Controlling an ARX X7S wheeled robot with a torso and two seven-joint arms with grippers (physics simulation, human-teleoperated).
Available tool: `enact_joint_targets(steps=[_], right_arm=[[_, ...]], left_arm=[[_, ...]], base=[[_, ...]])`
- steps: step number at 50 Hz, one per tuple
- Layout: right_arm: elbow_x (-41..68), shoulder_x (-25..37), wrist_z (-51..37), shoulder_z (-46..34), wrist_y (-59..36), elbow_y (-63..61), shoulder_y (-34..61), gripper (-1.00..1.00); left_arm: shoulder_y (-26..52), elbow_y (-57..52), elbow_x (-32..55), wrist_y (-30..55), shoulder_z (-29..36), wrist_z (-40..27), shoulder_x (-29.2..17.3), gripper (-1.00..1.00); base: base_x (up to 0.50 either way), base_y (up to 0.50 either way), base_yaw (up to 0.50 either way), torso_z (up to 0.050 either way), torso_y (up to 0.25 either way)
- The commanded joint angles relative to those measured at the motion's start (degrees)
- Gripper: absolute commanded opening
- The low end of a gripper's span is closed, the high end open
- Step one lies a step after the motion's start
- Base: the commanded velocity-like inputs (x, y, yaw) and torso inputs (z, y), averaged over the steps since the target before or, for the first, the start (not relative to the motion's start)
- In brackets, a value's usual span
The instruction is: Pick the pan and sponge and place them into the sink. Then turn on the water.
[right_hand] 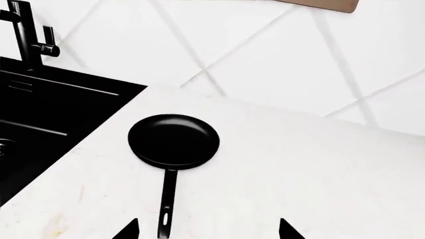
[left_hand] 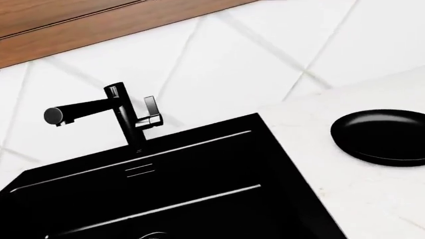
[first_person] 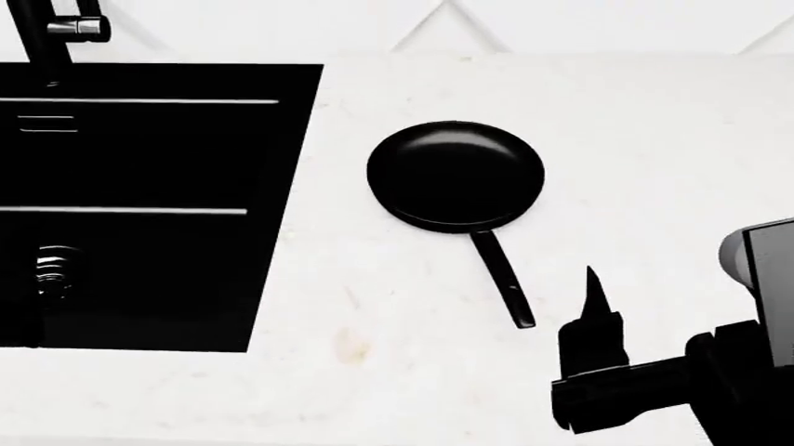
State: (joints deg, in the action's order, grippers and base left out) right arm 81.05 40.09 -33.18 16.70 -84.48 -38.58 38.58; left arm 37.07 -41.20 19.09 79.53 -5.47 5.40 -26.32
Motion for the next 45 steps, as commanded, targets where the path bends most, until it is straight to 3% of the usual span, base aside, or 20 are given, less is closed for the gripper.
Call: enact_joint_targets(steps=[1,45], right_arm=[[0.3,0.4,-1.0,-1.9,0.5,1.3,0.1,1.0],[7.9,2.2,-7.0,-7.5,2.9,4.5,1.8,1.0]], left_arm=[[-1.5,0.0,0.3,-1.6,-0.6,0.3,-0.2,1.0],[-3.5,2.3,0.4,-4.7,-0.4,0.3,-1.6,1.0]], base=[[0.22,0.0,0.0,0.0,0.0],[0.21,0.0,0.0,0.0,0.0]])
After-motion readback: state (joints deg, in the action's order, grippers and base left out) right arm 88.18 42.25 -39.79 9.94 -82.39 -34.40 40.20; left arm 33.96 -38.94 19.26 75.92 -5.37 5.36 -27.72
